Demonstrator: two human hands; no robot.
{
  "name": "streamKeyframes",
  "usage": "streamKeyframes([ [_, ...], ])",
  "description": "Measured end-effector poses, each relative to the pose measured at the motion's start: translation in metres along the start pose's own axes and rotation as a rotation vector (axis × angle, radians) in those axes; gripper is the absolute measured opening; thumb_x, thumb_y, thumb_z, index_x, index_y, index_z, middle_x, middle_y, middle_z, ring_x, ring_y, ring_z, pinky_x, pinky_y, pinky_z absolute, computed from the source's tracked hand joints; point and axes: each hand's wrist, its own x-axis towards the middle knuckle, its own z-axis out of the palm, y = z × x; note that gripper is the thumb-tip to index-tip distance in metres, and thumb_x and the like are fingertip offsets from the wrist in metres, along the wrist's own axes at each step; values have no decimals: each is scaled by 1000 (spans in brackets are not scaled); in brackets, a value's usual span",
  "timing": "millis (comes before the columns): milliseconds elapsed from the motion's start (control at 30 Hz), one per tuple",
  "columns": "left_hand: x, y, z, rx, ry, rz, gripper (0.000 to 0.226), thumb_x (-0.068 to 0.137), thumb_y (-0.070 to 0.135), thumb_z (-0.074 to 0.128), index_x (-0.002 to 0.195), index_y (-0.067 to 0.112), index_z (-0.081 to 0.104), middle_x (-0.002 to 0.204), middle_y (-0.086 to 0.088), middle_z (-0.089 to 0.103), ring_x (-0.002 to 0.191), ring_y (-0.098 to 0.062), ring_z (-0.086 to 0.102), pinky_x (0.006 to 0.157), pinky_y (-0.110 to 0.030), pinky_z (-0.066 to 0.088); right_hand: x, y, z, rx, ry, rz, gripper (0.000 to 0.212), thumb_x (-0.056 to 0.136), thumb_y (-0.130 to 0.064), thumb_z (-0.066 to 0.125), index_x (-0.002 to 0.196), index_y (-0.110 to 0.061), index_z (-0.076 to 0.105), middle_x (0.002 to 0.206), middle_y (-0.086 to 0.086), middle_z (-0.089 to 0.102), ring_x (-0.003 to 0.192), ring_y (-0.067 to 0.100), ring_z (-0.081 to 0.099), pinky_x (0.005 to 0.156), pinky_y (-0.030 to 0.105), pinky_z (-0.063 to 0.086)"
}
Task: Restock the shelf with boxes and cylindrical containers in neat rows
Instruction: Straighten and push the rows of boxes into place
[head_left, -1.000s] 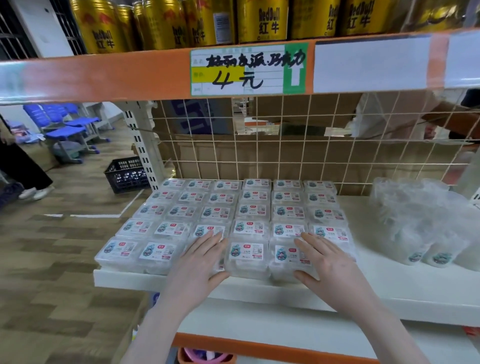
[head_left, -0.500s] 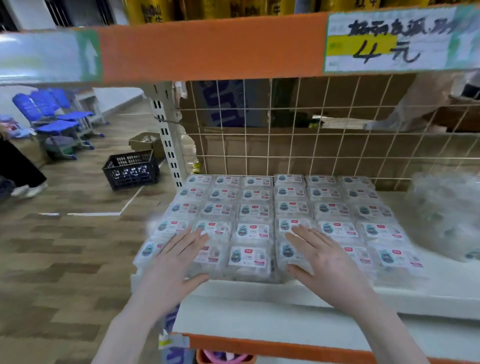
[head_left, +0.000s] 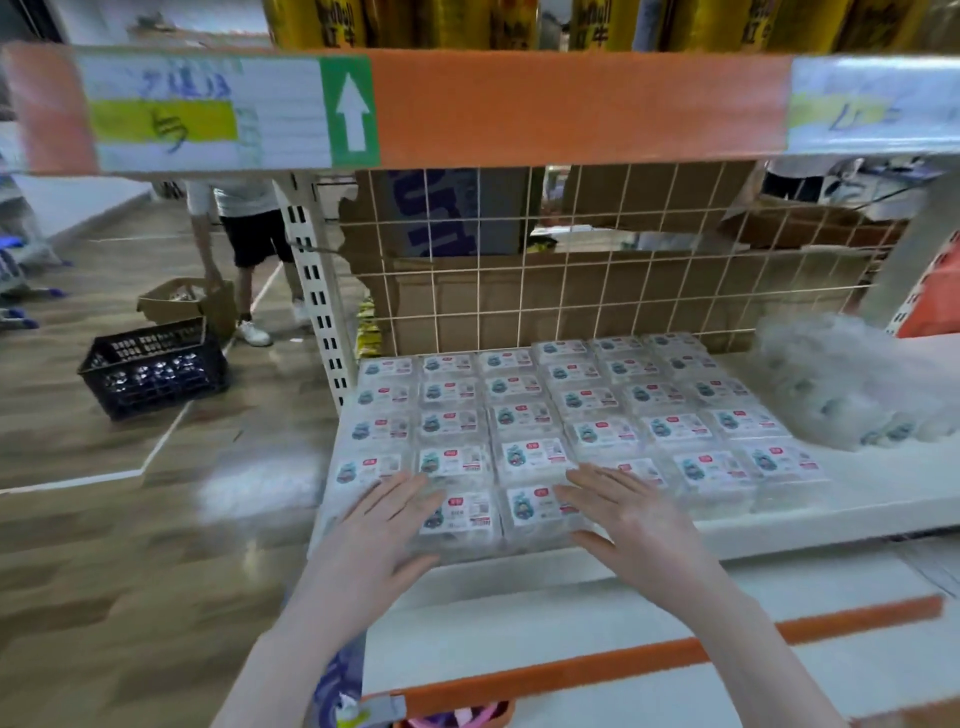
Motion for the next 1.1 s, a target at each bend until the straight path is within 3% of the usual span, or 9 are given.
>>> streamKeyframes([
  [133, 5, 2, 5, 14, 17, 29, 59, 77, 62, 42, 124, 31, 60, 129, 8, 59, 118, -10, 56, 104, -24, 34, 1, 0, 3, 11, -2, -12, 54, 42, -17, 94, 93, -19, 75, 100, -1, 72, 93, 17, 69, 79, 33, 54],
  [267, 6, 2, 6, 62, 24, 30, 77, 59, 64, 76, 127, 33, 57, 129, 10, 59, 118, -9, 57, 100, -33, 36, 2, 0, 7, 24, -20, -20, 57, 39, -13, 92, 93, -18, 74, 100, -3, 71, 95, 16, 68, 82, 28, 52],
  [433, 7, 4, 7, 67, 40, 13, 79, 60, 58, 78, 130, 31, 54, 131, 9, 57, 120, -8, 55, 105, -25, 32, 3, 2, 11, 36, -15, -26, 59, 40, -13, 91, 96, -16, 74, 102, -2, 71, 96, 16, 68, 84, 30, 52],
  [567, 11, 4, 7, 103, 33, 0, 80, 57, 54, 81, 129, 29, 57, 129, 8, 59, 117, -8, 57, 101, -34, 35, 5, 2, 13, 24, -21, -9, 61, 41, -15, 92, 99, -15, 73, 103, -2, 71, 96, 15, 67, 87, 28, 50],
  [733, 16, 7, 6, 106, 57, -6, 78, 55, 53, 83, 124, 27, 61, 126, 6, 62, 112, -9, 61, 98, -31, 37, 6, 4, 15, 35, -14, 9, 61, 42, -15, 92, 100, -14, 73, 103, -1, 71, 96, 16, 68, 84, 31, 52],
  [967, 17, 11, 6, 117, 88, -20, 74, 56, 50, 82, 123, 24, 61, 124, 3, 63, 110, -13, 63, 95, -36, 42, 9, 3, 12, 26, -12, 0, 62, 37, -17, 93, 96, -17, 74, 99, -4, 71, 92, 14, 68, 80, 25, 52],
  [1100, 20, 13, 2, 85, 21, -62, 63, 74, 63, 43, 123, 26, 62, 125, 6, 62, 111, -11, 62, 94, -35, 45, 9, 4, 12, 23, -6, -2, 61, 37, -20, 93, 95, -16, 74, 99, -3, 71, 91, 15, 68, 79, 26, 53],
])
